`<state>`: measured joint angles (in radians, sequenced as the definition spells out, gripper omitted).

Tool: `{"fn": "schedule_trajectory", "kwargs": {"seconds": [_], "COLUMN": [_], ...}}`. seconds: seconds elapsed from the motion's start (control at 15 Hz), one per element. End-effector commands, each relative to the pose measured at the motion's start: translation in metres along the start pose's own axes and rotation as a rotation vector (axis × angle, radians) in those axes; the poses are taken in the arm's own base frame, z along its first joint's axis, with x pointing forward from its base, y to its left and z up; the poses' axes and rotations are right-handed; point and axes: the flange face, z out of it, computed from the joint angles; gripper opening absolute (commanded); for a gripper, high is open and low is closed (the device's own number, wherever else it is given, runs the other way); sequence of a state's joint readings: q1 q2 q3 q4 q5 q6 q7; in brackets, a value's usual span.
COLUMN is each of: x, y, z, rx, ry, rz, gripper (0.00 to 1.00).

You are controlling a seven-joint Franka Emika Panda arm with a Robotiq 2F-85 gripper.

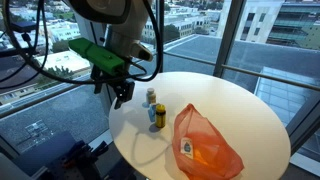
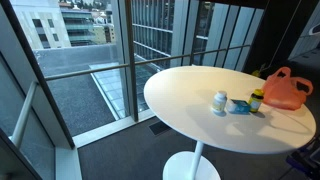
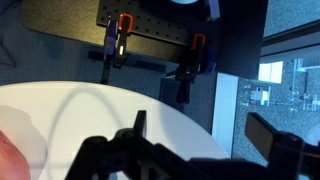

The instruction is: Put the yellow bottle in the plastic bag

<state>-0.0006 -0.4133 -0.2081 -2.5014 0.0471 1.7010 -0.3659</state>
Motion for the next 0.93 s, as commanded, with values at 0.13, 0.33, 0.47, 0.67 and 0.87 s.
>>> {"fn": "schedule_trajectory", "kwargs": {"seconds": [0.13,0.33,0.47,0.67,0.87], "x": [0.0001,0.0001,0.0001,0.0001,0.0025], "y": [-0.0001,-0.0001,-0.0001,-0.0001,-0.0006], "z": [-0.0007,-0.0007,-0.0007,-0.0007,-0.0015], "rx": [0.000,0.000,0.000,0.000,-0.011], "ry": [0.000,0.000,0.000,0.000,0.004], "rz": [0.000,0.000,0.000,0.000,0.008], "gripper": [1.00,1.00,1.00,1.00,1.00]}}
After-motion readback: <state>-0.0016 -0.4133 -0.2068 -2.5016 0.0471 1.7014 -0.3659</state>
